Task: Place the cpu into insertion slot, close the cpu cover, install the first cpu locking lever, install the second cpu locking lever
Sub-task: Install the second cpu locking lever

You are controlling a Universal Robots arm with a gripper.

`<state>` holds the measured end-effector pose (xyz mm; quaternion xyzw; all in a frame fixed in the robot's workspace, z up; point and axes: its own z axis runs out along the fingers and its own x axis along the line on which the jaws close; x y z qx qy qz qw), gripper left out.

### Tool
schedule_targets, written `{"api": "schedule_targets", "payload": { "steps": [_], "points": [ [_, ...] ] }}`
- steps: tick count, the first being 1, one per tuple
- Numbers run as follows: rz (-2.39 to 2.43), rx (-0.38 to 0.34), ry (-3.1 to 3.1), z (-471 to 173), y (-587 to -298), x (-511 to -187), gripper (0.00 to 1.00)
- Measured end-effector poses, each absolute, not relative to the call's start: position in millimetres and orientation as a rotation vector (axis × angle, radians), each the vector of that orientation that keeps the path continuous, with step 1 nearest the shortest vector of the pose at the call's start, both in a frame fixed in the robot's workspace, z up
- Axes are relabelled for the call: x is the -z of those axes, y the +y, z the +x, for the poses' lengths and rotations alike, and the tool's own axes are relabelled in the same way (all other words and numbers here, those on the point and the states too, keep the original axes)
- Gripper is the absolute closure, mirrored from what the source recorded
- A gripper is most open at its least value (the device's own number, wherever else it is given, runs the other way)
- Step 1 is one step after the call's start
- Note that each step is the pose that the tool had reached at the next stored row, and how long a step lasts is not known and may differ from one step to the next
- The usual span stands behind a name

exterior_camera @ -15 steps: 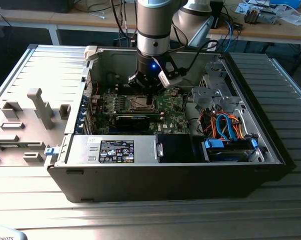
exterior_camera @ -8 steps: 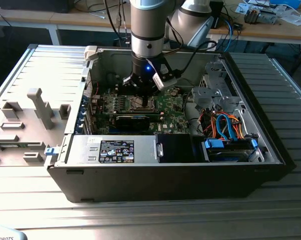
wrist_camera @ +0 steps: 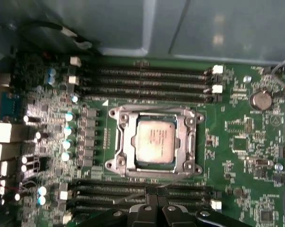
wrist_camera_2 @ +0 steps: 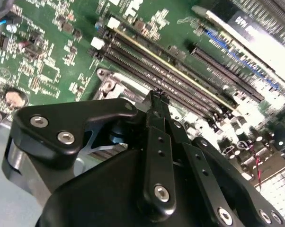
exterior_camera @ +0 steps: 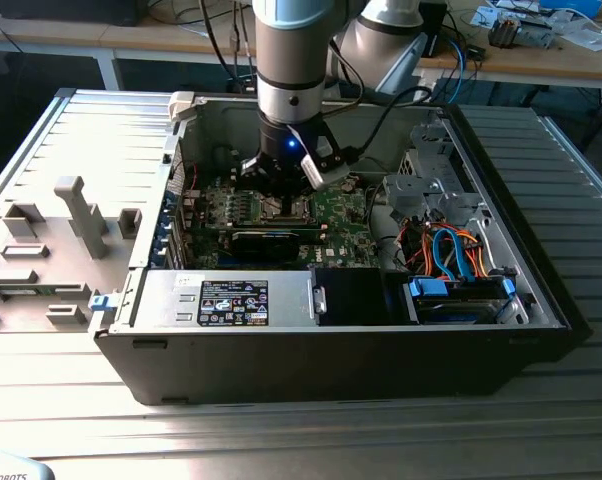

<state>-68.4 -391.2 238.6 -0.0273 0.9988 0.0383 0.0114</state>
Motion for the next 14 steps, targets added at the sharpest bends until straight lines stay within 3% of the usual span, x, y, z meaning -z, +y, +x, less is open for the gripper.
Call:
{"api": "schedule_targets", "payload": {
  "steps": [2,4,14],
  "points": [
    [-0.084,-0.197,3.110,-69,-395,-239,0.89],
    [-0.084,-0.231,3.107,-72,-402,-239,0.89],
    [-0.083,-0.287,3.102,-76,-408,-238,0.89]
  ]
}}
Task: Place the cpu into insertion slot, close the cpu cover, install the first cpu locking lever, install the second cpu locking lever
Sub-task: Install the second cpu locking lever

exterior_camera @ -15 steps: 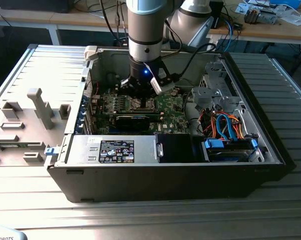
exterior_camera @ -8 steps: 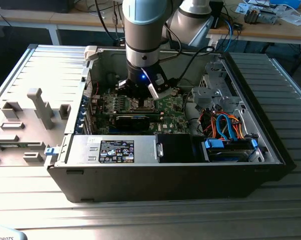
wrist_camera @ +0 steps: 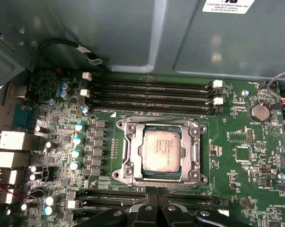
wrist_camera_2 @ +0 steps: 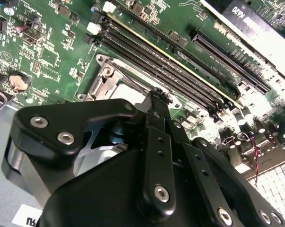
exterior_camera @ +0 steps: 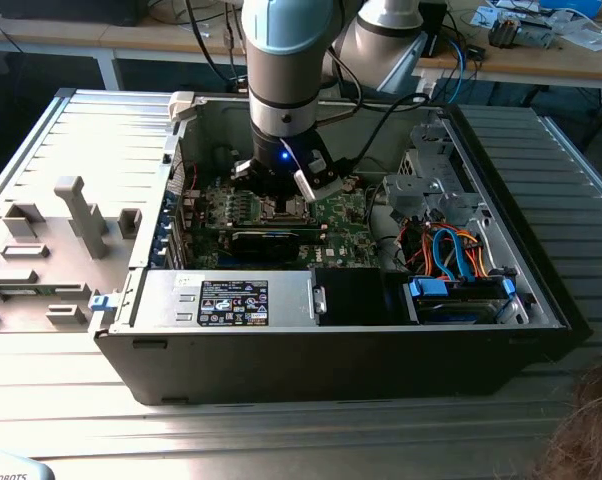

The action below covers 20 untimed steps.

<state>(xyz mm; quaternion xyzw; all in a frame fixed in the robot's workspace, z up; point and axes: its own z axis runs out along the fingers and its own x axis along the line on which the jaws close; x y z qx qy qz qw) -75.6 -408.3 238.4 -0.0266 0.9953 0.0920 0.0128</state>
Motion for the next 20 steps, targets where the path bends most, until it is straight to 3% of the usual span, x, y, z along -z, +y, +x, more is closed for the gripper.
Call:
{"api": "schedule_targets", "payload": {
  "steps": [20],
  "points": [
    [-0.083,-0.287,3.102,-93,-408,-230,0.89]
  ]
}}
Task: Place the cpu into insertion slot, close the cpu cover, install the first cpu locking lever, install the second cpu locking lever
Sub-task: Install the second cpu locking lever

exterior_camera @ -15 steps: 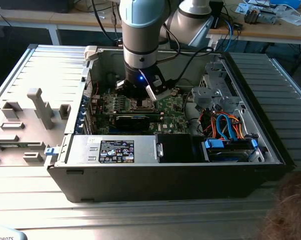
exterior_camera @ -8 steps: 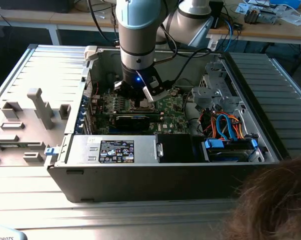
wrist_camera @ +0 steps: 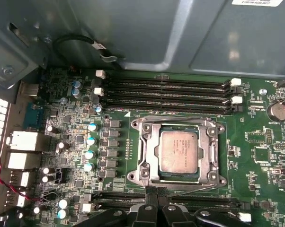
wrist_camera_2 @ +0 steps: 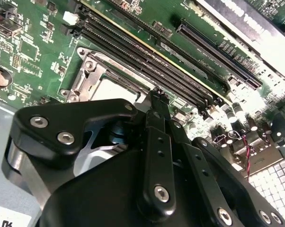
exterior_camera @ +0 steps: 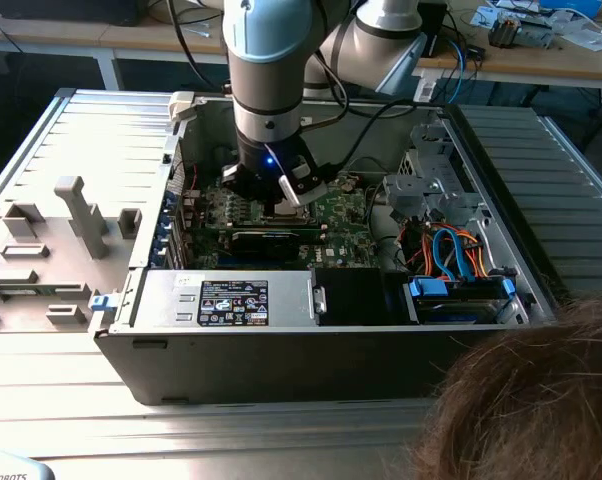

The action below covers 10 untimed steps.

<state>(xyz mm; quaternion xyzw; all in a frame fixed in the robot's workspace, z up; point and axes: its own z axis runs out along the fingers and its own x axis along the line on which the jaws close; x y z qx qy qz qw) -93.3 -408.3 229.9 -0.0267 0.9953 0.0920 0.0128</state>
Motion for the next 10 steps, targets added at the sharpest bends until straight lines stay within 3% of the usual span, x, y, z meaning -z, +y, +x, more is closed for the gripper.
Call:
{"api": "schedule_targets", "payload": {
  "steps": [10],
  "points": [
    [-0.083,-0.286,3.102,-97.9,-408.3,-226.0,0.89]
  ]
}}
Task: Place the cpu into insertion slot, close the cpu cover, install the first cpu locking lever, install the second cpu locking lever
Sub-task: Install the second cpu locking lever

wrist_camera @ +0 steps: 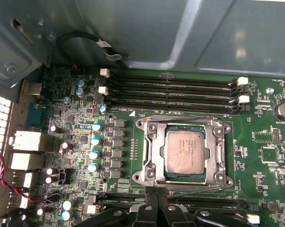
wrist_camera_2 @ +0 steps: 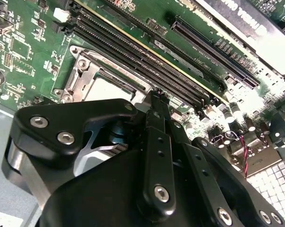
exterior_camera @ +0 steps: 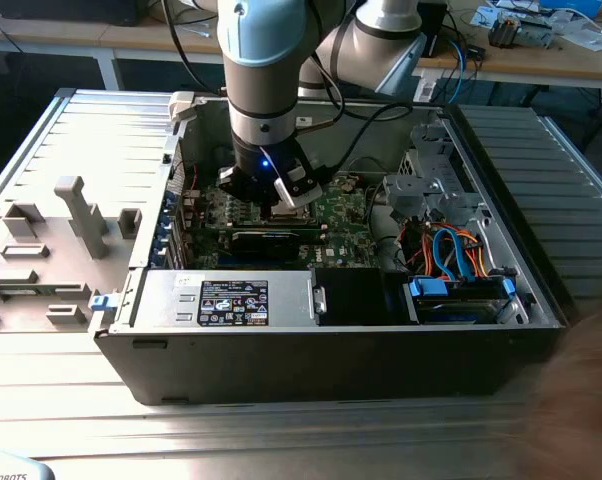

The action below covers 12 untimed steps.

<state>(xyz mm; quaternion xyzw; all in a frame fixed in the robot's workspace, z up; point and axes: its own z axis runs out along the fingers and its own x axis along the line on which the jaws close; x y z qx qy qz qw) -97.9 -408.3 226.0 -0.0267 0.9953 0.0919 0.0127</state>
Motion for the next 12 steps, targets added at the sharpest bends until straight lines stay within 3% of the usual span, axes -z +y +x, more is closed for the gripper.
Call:
{"api": "schedule_targets", "payload": {
  "steps": [12],
  "points": [
    [-0.083,-0.287,3.102,-103.8,-408.2,-217.8,0.89]
  ]
}}
